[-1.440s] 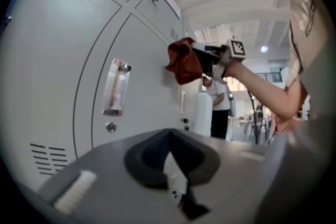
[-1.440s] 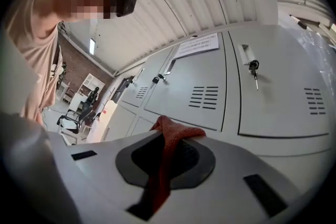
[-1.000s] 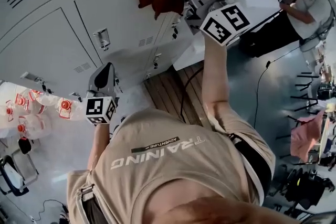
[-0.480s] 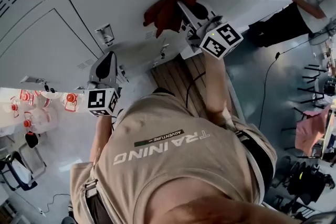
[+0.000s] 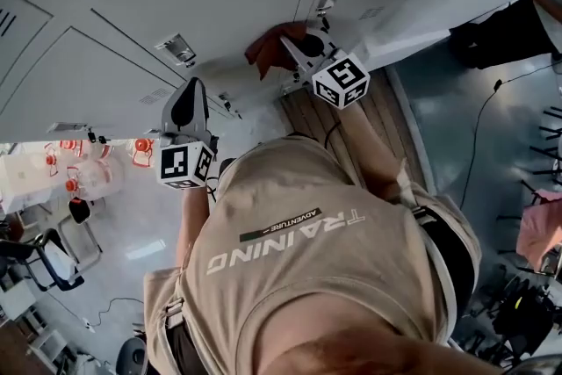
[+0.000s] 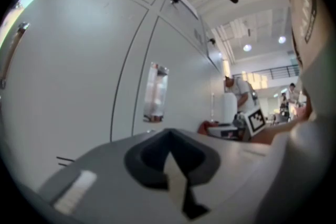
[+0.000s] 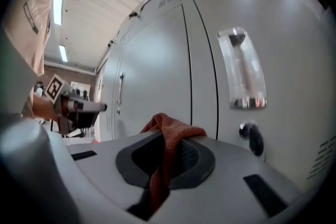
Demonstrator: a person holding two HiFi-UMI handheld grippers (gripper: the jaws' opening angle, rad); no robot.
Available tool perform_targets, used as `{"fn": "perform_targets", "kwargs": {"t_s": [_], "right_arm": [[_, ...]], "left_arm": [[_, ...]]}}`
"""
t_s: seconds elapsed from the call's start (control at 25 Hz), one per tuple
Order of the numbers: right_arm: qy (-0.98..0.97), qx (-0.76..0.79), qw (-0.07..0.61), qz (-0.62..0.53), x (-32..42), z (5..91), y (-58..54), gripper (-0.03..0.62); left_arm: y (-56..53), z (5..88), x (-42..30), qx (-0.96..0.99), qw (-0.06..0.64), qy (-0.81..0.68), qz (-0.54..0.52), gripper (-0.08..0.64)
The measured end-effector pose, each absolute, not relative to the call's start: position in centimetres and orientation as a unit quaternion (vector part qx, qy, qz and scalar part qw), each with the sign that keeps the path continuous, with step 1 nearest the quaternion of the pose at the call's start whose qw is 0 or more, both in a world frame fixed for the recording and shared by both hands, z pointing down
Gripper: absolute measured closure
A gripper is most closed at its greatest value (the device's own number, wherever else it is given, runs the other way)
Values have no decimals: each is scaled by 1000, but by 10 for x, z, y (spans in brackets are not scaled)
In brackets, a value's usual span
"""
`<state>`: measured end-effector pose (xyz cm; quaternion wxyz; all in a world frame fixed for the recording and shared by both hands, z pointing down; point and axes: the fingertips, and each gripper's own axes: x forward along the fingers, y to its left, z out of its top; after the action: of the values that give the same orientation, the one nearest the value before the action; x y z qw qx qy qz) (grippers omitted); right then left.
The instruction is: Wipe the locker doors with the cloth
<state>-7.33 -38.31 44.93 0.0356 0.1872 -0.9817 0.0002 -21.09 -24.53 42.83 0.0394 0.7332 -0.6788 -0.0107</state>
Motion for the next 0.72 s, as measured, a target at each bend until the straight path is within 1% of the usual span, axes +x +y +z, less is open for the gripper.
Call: {"fn": "perform_targets", "kwargs": {"t_s": [0.12,0.28,0.4,0.6,0.72], "right_arm": [[-980,178,85,25,-76,500,-385,565],[-975,174,115,81,-70,553,-386,565],[-969,172,143,102,-63,582,-390,565],[-953,184,220,95,-51,621,-394,565],[-955,177,222,83,-44,621,-389,565]], "left_arm": [[-242,425,-208,721,32,-692,-4,555],[-234,433,-191,712,41,-701,12,555],[-236,445,-177,712,57,-699,21,555],[-245,467,-159,722,82,-685,47,555],[-262,472,-154,729,82,-678,56,555]]}}
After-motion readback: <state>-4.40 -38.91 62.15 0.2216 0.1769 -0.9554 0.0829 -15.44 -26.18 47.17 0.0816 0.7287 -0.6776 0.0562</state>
